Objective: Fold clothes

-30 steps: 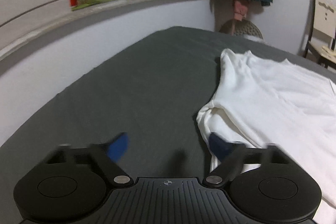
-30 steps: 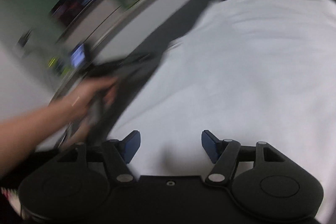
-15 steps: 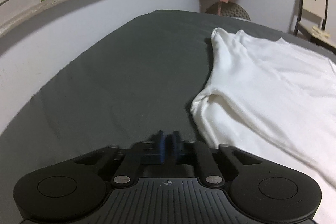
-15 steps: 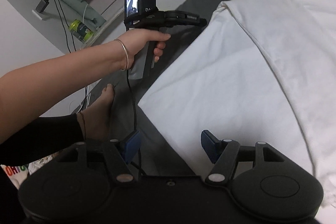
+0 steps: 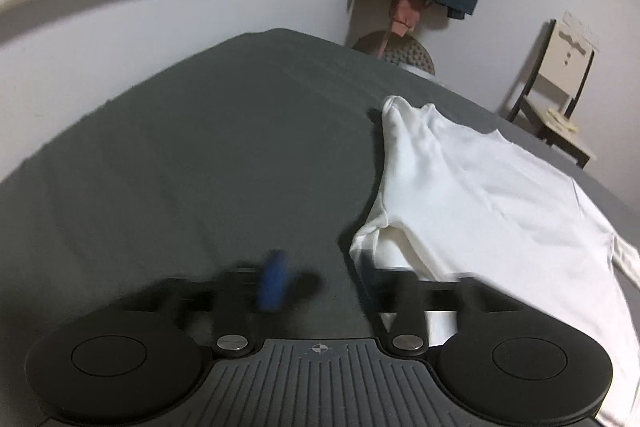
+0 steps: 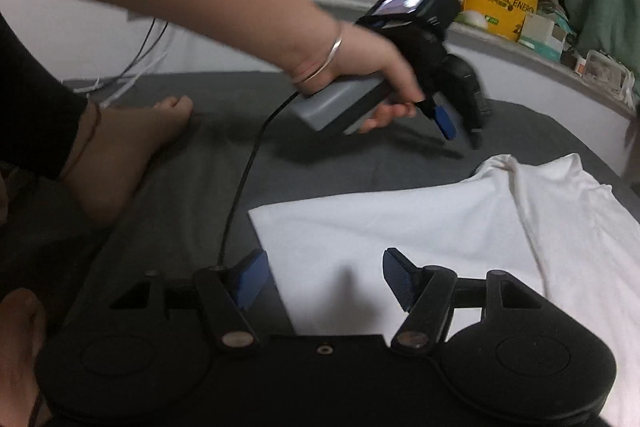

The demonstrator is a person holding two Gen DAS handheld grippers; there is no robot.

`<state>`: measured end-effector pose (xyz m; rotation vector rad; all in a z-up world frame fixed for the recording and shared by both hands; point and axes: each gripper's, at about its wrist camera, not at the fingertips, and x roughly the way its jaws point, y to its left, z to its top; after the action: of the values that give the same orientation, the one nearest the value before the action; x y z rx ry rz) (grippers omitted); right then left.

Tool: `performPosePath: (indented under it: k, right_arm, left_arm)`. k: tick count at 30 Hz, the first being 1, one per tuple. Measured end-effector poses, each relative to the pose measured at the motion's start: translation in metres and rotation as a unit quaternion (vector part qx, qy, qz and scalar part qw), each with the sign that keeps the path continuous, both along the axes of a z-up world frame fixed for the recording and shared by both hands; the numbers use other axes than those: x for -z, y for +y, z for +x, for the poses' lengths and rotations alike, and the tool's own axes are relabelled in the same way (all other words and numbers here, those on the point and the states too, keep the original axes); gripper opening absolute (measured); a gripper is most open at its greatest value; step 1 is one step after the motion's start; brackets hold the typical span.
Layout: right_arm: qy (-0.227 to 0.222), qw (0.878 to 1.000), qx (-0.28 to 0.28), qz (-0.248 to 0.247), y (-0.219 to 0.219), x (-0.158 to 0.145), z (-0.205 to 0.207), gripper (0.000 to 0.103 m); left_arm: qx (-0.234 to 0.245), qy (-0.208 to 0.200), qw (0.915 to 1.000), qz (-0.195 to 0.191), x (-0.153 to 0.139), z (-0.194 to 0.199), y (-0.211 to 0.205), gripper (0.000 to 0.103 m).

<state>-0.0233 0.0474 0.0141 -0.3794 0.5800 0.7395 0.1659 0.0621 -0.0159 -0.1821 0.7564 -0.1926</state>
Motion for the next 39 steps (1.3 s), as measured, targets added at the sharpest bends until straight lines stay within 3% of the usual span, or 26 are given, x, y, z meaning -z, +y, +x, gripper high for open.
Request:
performPosePath:
  k: [4,8,11,13,14,15,16,17,22,25,27,29,33,35,36,39]
  right_arm:
    - [-0.033,0.999,-0.015,-0.028,0.026,0.012,-0.01,0.061]
    - [-0.09,0.993,-0.028,-0.066,0.056,0.024,-0.013,0.059]
    - [-0.105,0.991,-0.026,-0.083,0.072,0.033,-0.006,0.051]
    - [-0.117,0.989,-0.021,-0.086,0.081,0.038,-0.003,0.049]
    - [-0.131,0.987,-0.018,-0.092,0.084,0.041,-0.003,0.049]
    - [-0.141,0.985,-0.019,-0.099,0.087,0.044,-0.002,0.04]
    - [-0.145,0.984,-0.019,-0.102,0.088,0.046,-0.002,0.018]
    - [-0.141,0.985,-0.011,-0.101,0.087,0.045,-0.001,0.01]
    - [-0.116,0.992,0.052,0.0,0.048,0.021,-0.006,0.01]
    - [-0.066,0.992,0.069,0.079,0.026,0.009,-0.01,0.01]
    - [-0.052,0.99,0.073,0.107,0.021,0.006,-0.011,0.01]
    - [-0.027,0.99,0.076,0.115,0.025,0.008,-0.004,0.01]
    - [0.082,0.984,0.114,0.108,0.029,0.031,0.023,0.011]
    - [0.091,0.985,0.11,0.101,0.031,0.03,0.022,0.02]
    - [0.089,0.986,0.102,0.1,0.031,0.027,0.019,0.031]
    - [0.071,0.991,0.069,0.095,0.028,0.013,0.005,0.035]
  left_arm:
    - [0.01,0.008,0.9999,0.011,0.008,0.006,-0.007,0.063]
    - [0.033,0.005,0.9972,0.066,0.015,0.008,-0.025,0.062]
    - [0.062,0.0,0.9924,0.106,0.016,0.007,-0.034,0.047]
    - [0.08,-0.004,0.9901,0.115,0.014,0.008,-0.038,0.028]
    - [0.088,-0.005,0.9893,0.117,0.013,0.008,-0.041,0.023]
    - [0.095,-0.006,0.9882,0.12,0.012,0.009,-0.044,0.012]
    - [0.102,-0.006,0.9868,0.126,0.012,0.01,-0.048,0.006]
    - [0.108,-0.007,0.9853,0.132,0.011,0.01,-0.052,0.004]
    - [0.116,-0.01,0.9811,0.154,0.002,0.004,-0.049,0.0]
    - [0.103,-0.012,0.9799,0.171,-0.006,0.001,-0.039,0.0]
    - [0.092,-0.013,0.9793,0.18,-0.011,-0.001,-0.031,0.0]
    - [0.087,-0.014,0.9798,0.179,-0.013,-0.003,-0.027,0.0]
    - [0.075,-0.009,0.9829,0.168,-0.012,-0.003,-0.026,0.001]
    - [0.078,-0.007,0.986,0.147,-0.008,0.001,-0.027,0.002]
    - [0.081,-0.011,0.9869,0.139,-0.008,-0.001,-0.027,0.006]
    - [0.085,-0.016,0.9873,0.133,-0.003,-0.003,-0.031,0.007]
